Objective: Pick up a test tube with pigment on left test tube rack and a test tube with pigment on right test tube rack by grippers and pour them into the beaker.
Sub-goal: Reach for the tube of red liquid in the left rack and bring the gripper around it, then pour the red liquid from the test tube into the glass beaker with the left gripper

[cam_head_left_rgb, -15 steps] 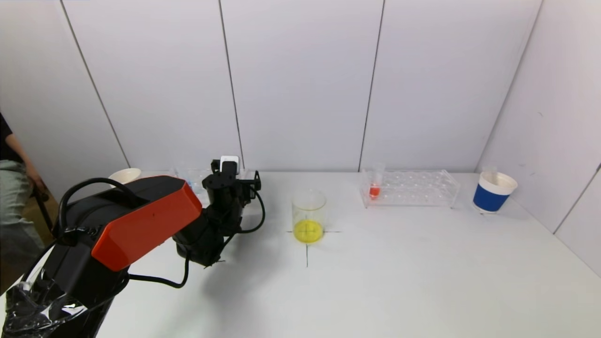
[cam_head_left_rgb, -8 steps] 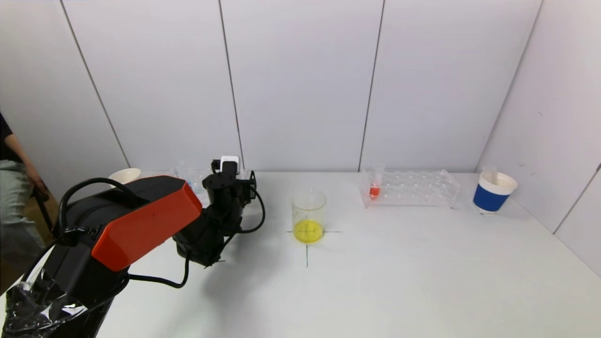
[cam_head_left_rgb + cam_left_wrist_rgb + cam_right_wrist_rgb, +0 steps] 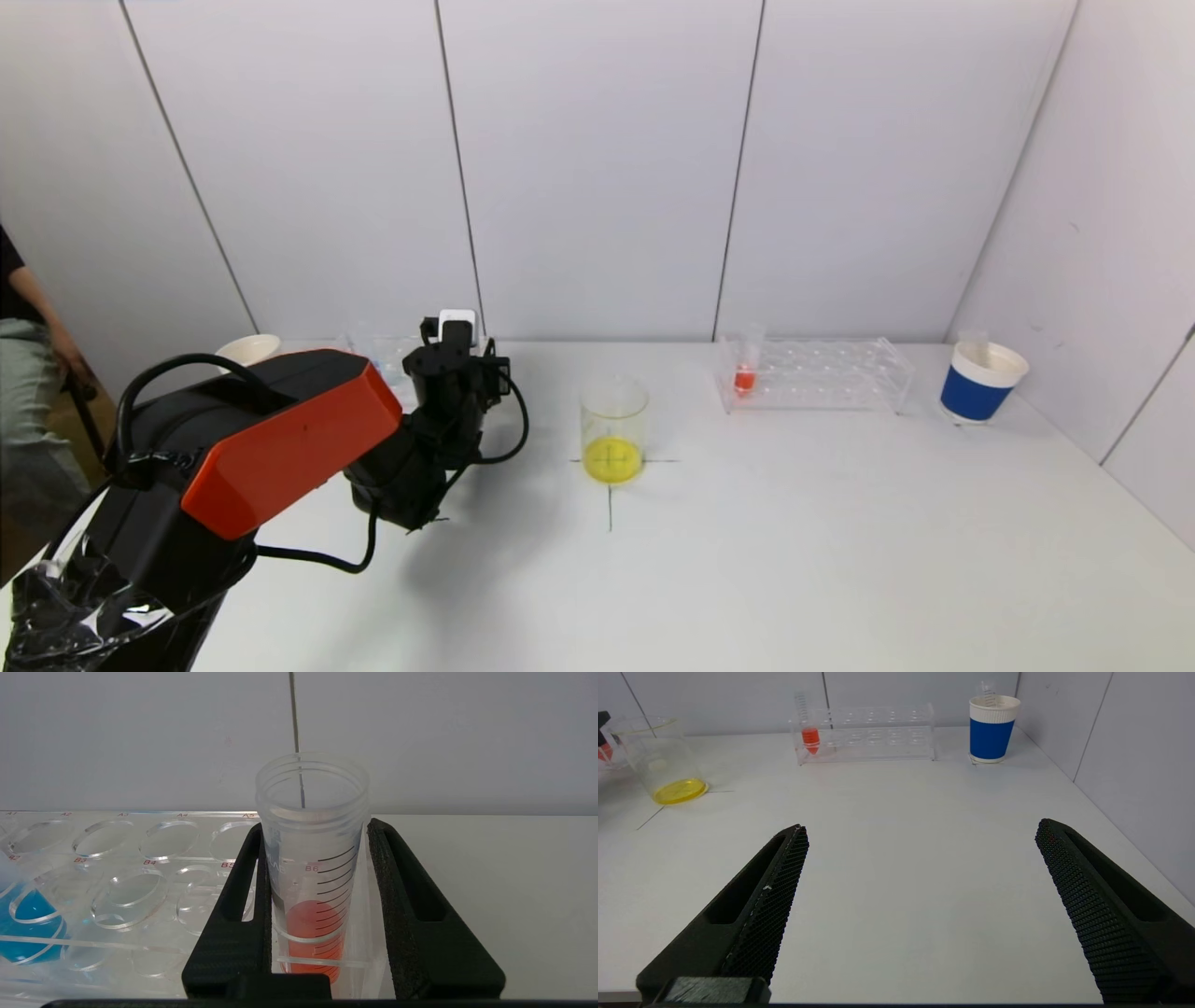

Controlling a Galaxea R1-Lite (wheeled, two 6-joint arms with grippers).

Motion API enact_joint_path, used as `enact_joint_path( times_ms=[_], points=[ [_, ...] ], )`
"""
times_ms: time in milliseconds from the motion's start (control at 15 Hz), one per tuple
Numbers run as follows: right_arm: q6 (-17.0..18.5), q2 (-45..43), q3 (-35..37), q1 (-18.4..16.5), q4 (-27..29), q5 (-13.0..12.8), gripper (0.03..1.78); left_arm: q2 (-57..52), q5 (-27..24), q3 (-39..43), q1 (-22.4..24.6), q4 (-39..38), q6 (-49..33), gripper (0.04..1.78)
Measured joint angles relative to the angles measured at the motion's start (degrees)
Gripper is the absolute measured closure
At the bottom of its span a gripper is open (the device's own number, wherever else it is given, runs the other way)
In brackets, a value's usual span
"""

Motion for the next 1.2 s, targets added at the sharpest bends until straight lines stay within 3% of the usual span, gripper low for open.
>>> enact_joint_path(
  times_ms=[1200],
  points=[
    [0.0, 0.0, 0.0, 0.0, 0.0, 0.0, 0.04, -1.6, 0.1, 0.4, -0.1, 0.8, 0.2, 1.16]
  ],
)
